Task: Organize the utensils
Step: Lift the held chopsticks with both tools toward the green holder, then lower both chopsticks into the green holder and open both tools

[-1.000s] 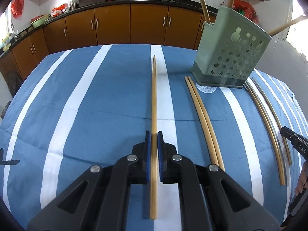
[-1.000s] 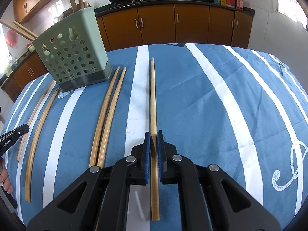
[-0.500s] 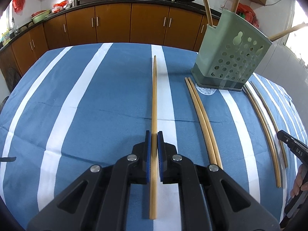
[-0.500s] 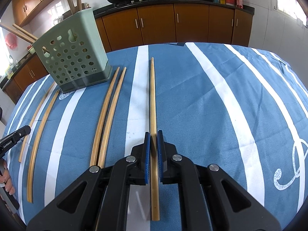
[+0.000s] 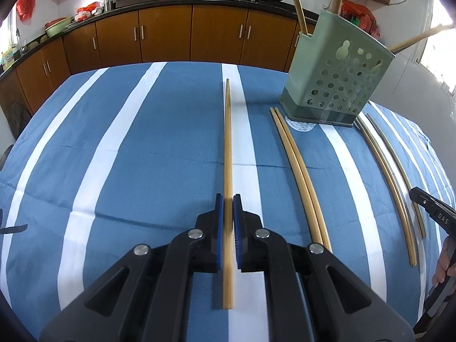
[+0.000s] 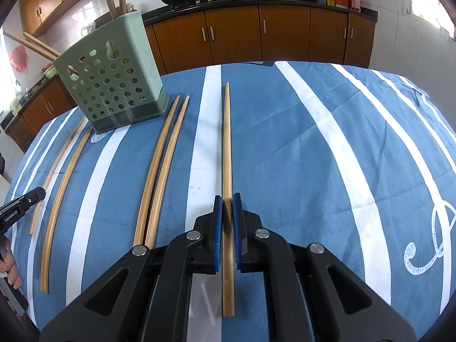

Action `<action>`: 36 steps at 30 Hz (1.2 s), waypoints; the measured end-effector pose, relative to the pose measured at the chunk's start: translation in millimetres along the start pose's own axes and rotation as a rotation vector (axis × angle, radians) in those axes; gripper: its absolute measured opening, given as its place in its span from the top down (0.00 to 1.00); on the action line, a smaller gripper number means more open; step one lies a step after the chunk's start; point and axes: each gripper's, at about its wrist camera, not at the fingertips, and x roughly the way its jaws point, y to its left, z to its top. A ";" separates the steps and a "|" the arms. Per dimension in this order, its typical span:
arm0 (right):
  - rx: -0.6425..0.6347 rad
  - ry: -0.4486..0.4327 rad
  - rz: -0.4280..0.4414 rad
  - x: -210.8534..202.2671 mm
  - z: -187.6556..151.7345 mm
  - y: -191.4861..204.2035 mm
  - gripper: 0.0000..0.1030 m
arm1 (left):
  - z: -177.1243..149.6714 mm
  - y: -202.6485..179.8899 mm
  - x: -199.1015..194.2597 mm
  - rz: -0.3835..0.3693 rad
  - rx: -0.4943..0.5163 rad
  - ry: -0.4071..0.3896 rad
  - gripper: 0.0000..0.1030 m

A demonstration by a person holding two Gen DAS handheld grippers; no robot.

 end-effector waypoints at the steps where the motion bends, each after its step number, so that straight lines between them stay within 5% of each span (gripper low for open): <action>1: -0.001 0.000 -0.001 -0.1 0.0 0.2 0.92 | 0.1 -0.2 0.0 0.002 0.001 0.000 0.92; 8: 0.020 -0.032 0.026 -12.4 1.6 -3.5 0.93 | 1.5 0.6 -8.2 -0.015 -0.002 -0.010 0.93; 16: 0.040 -0.166 0.044 -55.2 23.4 -9.5 0.93 | 21.3 -0.6 -57.5 -0.048 0.001 -0.149 0.93; 36: 0.037 -0.329 0.059 -96.7 53.7 -5.4 0.93 | 63.9 -9.7 -126.3 -0.068 0.021 -0.351 0.93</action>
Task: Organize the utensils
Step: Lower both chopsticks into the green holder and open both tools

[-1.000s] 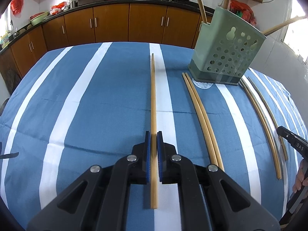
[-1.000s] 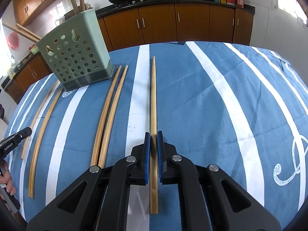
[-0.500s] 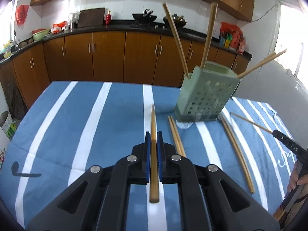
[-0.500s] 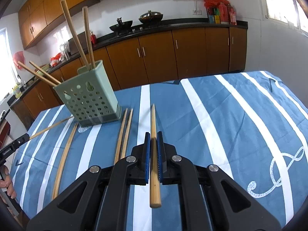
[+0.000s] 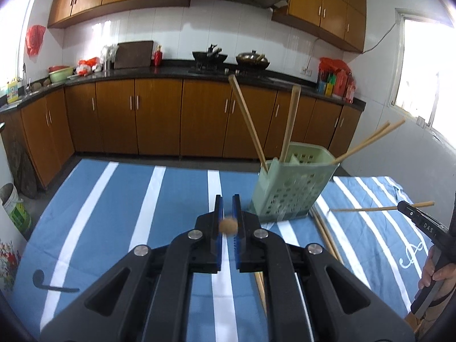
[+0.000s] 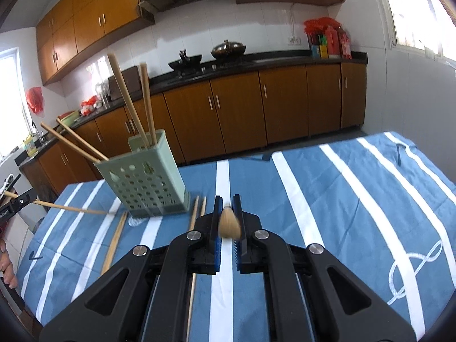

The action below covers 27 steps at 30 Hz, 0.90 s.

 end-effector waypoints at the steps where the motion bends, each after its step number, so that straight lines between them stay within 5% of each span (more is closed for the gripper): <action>1: -0.001 -0.010 0.003 -1.8 3.2 1.3 0.93 | 3.0 -0.4 -1.9 -0.002 0.002 -0.008 0.93; 17: -0.016 -0.165 0.160 -53.3 52.2 34.4 0.93 | 44.7 -24.3 -42.0 -0.099 0.006 -0.151 0.93; 27: -0.060 -0.323 0.247 -58.8 95.5 73.5 0.93 | 99.2 -60.1 -57.4 -0.137 -0.039 -0.384 0.93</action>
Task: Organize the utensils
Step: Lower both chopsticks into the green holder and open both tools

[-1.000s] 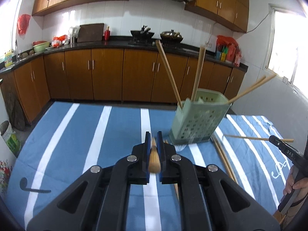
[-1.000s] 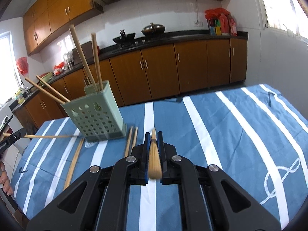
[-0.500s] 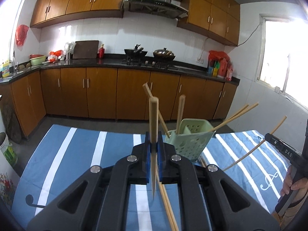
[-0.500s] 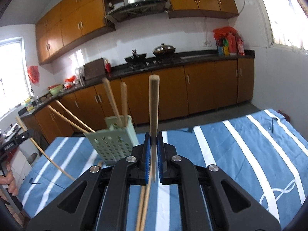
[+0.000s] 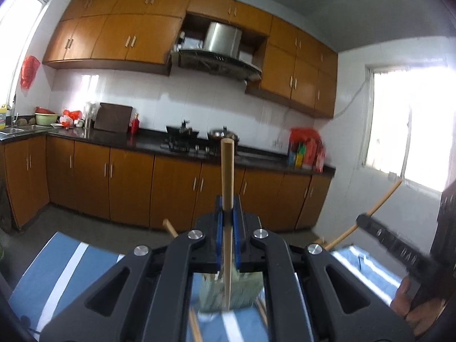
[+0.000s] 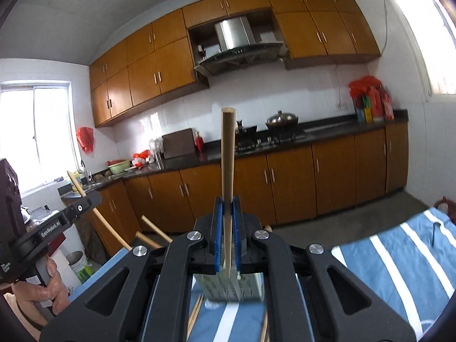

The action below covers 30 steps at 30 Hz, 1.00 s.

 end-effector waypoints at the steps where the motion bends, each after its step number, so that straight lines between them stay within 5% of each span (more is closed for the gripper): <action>1: -0.003 -0.006 -0.004 7.8 1.0 0.9 0.93 | 2.2 -1.5 2.7 0.002 -0.005 -0.014 0.93; 12: -0.034 0.020 -0.038 52.7 -6.7 5.1 0.93 | 12.9 -0.9 50.9 0.052 -0.061 -0.142 0.93; 23: -0.062 0.072 -0.042 62.6 -14.7 7.9 0.93 | -27.3 16.0 101.2 0.074 -0.056 0.014 0.93; 30: -0.052 0.078 -0.036 60.5 -11.3 11.8 0.86 | -30.9 21.4 96.4 0.071 -0.055 0.028 0.89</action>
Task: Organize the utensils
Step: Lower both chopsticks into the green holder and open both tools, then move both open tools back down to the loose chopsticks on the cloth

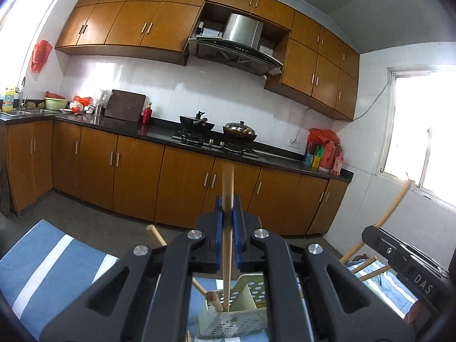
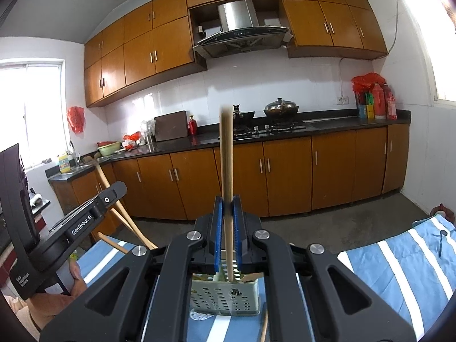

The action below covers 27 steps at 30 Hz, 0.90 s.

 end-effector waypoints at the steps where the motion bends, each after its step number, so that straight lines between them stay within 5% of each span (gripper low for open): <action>1: 0.000 -0.005 -0.003 -0.5 1.6 -0.9 0.79 | 0.6 0.8 -2.0 0.003 0.001 -0.001 0.86; 9: 0.012 -0.065 -0.026 -38.2 6.4 -8.7 0.74 | 6.4 9.4 -36.8 0.014 0.003 -0.005 0.75; 14: 0.049 0.001 -0.094 -53.6 -19.7 -29.5 0.73 | -8.4 18.5 -69.5 0.040 0.036 0.030 0.70; 20: 0.107 0.239 -0.178 -36.1 -92.9 -57.7 0.73 | -59.5 38.3 -88.3 0.104 0.092 0.165 0.68; 27: 0.131 0.549 -0.116 1.8 -184.4 -50.6 0.78 | -139.8 61.0 -75.3 0.124 0.096 0.434 0.68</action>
